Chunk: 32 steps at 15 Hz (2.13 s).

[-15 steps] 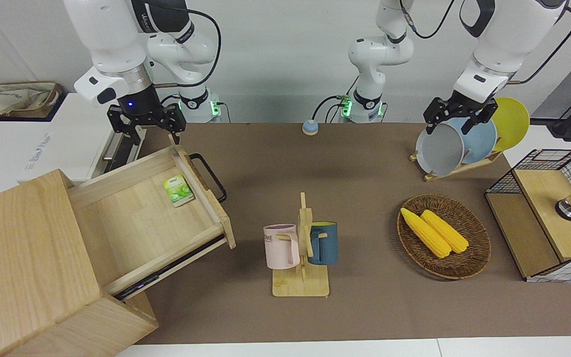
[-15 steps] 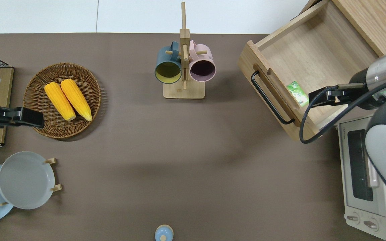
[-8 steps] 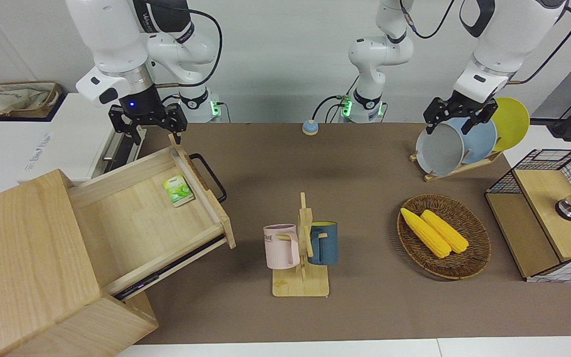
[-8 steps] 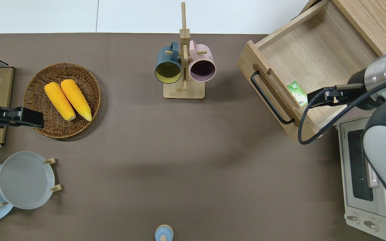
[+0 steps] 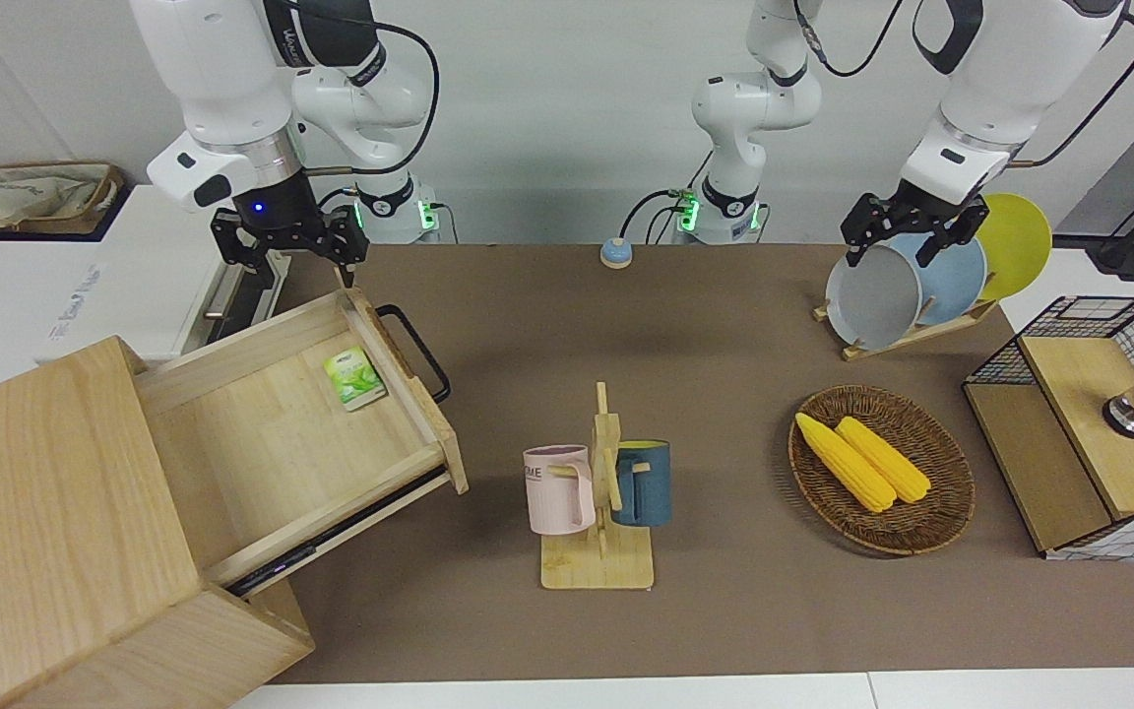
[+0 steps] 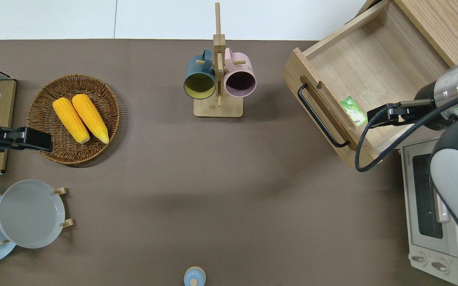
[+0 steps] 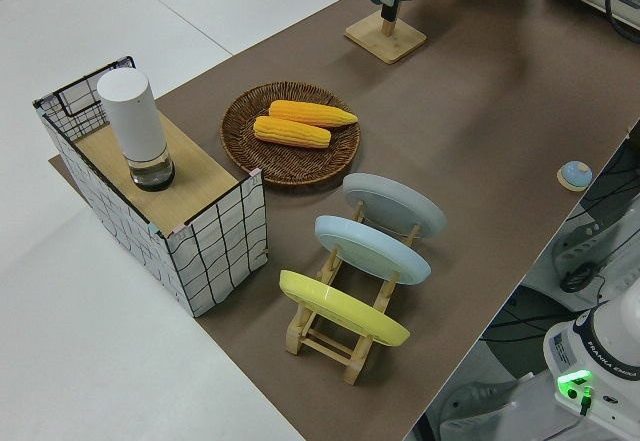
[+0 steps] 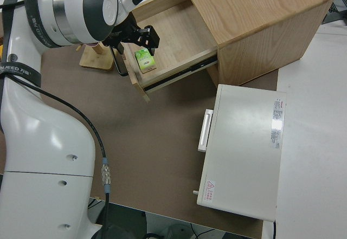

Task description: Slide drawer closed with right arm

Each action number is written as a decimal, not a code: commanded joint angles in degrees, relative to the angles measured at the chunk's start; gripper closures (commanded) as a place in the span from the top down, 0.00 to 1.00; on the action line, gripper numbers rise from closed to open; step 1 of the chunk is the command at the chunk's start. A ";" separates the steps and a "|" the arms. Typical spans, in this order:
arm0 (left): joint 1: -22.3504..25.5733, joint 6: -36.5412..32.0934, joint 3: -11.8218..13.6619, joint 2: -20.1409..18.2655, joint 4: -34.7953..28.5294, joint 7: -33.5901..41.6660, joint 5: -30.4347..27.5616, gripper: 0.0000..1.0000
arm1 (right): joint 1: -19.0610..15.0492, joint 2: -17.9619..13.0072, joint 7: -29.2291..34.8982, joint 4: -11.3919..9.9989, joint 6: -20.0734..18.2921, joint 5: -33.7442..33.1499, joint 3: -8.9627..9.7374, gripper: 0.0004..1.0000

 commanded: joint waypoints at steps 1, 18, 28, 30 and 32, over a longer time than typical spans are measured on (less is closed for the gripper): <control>0.22 -1.13 -0.37 0.65 1.49 0.56 0.98 0.99 | -0.68 -0.38 -1.45 -0.85 0.24 -0.77 0.76 0.60; 0.22 -1.13 -0.37 0.65 1.49 0.56 0.98 0.99 | -0.15 -0.55 -0.14 -0.23 -1.34 -0.77 1.55 0.00; 0.22 -1.13 -0.37 0.65 1.40 0.56 0.98 0.99 | 11.53 -0.03 21.55 0.12 -0.20 -3.24 1.55 0.00; 0.22 -1.13 -0.37 0.74 1.40 0.56 0.98 0.99 | 13.03 1.29 27.44 0.03 -0.02 -2.97 1.46 0.00; 0.22 -1.13 -0.37 0.65 1.40 0.56 0.98 0.99 | 14.25 2.43 32.10 -0.40 2.34 -2.71 1.46 0.00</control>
